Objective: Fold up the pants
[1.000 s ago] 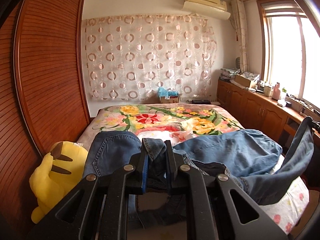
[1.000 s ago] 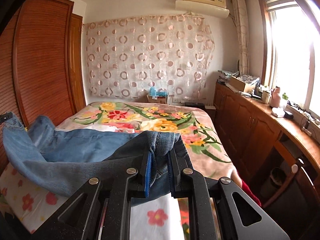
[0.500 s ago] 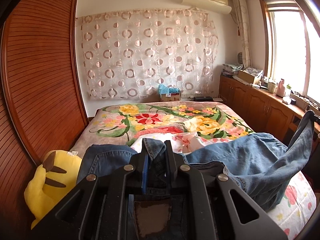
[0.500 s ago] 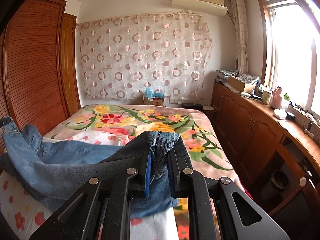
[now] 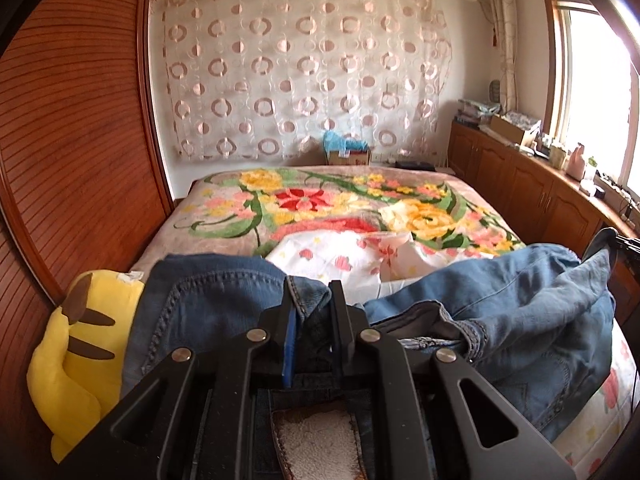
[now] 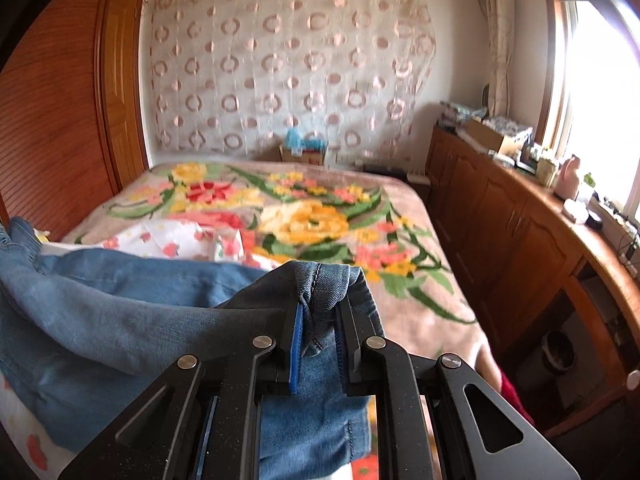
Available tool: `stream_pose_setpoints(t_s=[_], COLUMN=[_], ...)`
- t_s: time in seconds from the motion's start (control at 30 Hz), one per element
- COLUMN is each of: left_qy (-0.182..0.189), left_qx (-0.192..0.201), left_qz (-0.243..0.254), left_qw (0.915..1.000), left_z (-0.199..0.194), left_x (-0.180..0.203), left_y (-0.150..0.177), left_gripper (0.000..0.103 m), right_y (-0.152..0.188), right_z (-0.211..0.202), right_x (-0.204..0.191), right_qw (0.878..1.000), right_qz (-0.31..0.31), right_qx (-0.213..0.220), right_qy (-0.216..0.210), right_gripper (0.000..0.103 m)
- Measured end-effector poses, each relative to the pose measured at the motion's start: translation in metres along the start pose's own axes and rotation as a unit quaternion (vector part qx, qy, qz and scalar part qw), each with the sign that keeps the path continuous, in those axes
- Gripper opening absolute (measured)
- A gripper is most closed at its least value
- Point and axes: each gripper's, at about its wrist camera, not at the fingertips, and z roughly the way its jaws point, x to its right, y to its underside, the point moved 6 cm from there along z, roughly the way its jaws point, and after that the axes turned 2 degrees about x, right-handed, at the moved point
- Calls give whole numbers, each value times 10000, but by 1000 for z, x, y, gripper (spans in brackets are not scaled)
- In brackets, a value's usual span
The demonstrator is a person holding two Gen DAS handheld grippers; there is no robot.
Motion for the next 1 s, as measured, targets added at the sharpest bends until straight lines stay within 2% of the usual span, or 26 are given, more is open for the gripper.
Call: stream_pose_setpoints(t_s=[0.13,0.27,0.4,0.43,0.5,0.53,0.7,0.73,0.8,1.0], left_qy=[5,15,-1,-21,-10,37,204,255,343,440], left_qx=[-62,-59,50,83,36,-3,0,-5,-42,-25], left_qz=[49,91,119,152,178,153,158,191,213,214], left_qw=[10000,9999,9999,9998,9998,9999,9997,9995,9992,9988], left_z=[5,1,-5,-7,-11,-12,-26,-29,-33,-47], left_x=[4,7,2,1,-1,-2,1,5,9,26], left_y=[6,6,3,3,3,4,5,6,8,19], left_gripper=[16,25,53,53,54,58,78,79,79,79], right_y=[-5,-16,-16,-15,-17,-14,-13,-13,-11,6], right_z=[10,6,1,0,-3,-4,-21,-24,-31,-39], right_x=[-4,2,5,6,7,8,6,2,-8,-75], right_qw=[9998,9997,9997,9997,9998,9998,9996,9996,9998,9958], right_qz=[-25,10,72,98,126,142,120,113,93,-274], right_qx=[-191,-242,-204,-193,-149,-118,100,142,138,-17], right_qy=[-16,-55,-84,-96,-73,-48,255,234,89,-868], right_gripper=[14,14,14,15,21,22,41,42,45,45])
